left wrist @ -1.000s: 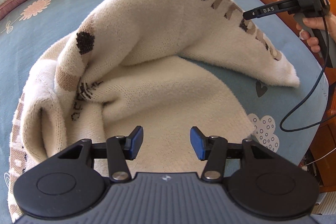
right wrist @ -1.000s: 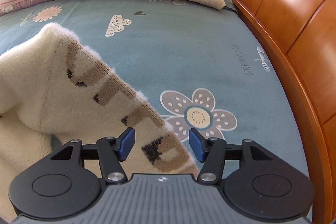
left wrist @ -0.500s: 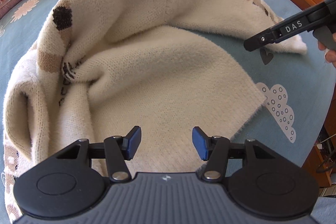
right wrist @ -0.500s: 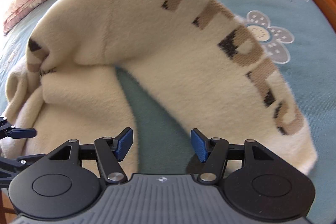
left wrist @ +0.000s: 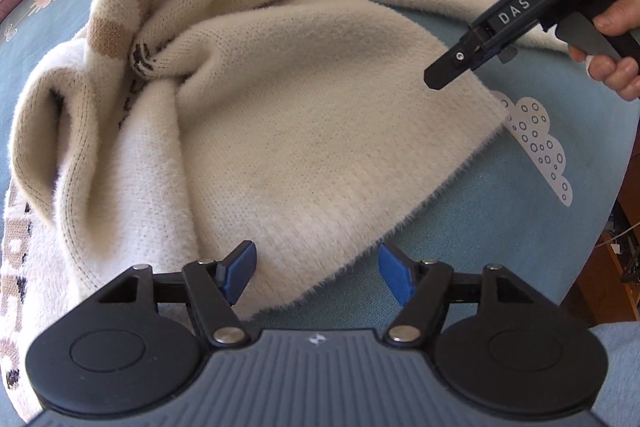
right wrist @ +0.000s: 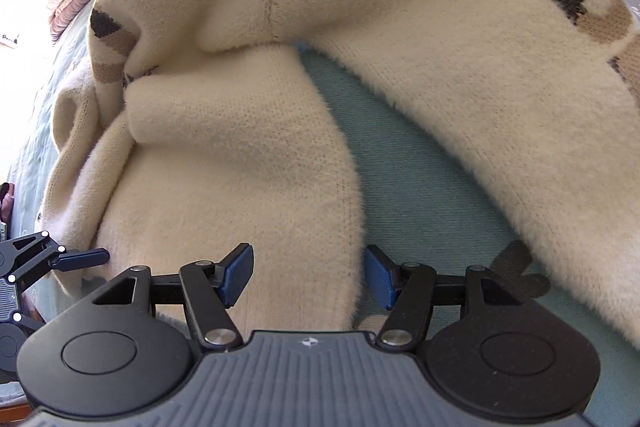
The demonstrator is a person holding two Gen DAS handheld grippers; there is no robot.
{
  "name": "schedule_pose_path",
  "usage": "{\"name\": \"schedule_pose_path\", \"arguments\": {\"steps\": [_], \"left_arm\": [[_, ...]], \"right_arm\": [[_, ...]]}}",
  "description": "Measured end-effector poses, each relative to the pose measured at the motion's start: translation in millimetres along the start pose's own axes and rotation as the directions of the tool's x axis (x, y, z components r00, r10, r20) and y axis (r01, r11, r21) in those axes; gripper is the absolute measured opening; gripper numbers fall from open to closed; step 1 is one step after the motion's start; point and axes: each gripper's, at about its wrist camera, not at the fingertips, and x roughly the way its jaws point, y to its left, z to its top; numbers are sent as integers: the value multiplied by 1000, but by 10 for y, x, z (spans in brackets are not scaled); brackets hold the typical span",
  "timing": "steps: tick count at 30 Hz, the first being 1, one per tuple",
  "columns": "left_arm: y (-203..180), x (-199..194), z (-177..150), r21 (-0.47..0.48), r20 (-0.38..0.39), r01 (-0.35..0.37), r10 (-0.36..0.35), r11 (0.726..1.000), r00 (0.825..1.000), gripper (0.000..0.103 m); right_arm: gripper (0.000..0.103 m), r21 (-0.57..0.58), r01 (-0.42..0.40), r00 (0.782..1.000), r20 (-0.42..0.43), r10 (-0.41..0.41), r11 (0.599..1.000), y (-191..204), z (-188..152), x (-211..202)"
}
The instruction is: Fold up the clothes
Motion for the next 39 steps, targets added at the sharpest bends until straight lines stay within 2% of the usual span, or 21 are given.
{"name": "schedule_pose_path", "arguments": {"steps": [2,6,9,13,17,19,21,26,30,34,36,39], "left_arm": [[97,-33,-10,4,17,-23,23,1000,1000,69],[329,-49,-19,6,31,-26,26,1000,999,69],[422,-33,-24,54,43,-60,58,997,997,69],[506,-1,-12,99,55,-112,107,989,993,69],[579,5,43,79,58,-126,122,989,991,69],[527,-32,65,80,76,-118,112,990,991,69],[392,-98,70,133,114,-111,96,985,989,69],[-42,-163,56,306,197,-115,55,945,979,72],[-296,-27,62,381,203,-127,51,916,978,72],[-451,120,76,422,201,-161,81,892,976,72],[-485,134,78,434,203,-162,79,886,976,72],[-457,117,76,417,205,-172,92,892,974,72]], "right_arm": [[69,-8,-9,1000,3,9,1000,23,67,58],[70,13,-46,999,30,46,999,1,135,63],[70,58,-91,995,44,88,994,-78,129,46],[70,81,-166,986,1,166,983,-111,54,7],[70,30,-237,969,-61,239,971,32,-114,-7],[70,7,-238,970,-52,238,971,110,-181,-40],[69,18,-251,968,-29,251,968,155,-184,-47],[69,68,-364,931,60,361,929,208,46,-196],[69,38,-408,909,110,402,912,300,317,-259],[69,7,-407,906,133,403,913,357,540,-186],[69,0,-389,914,126,386,921,359,584,-158],[69,-58,-333,936,101,337,941,367,520,-215]]}}
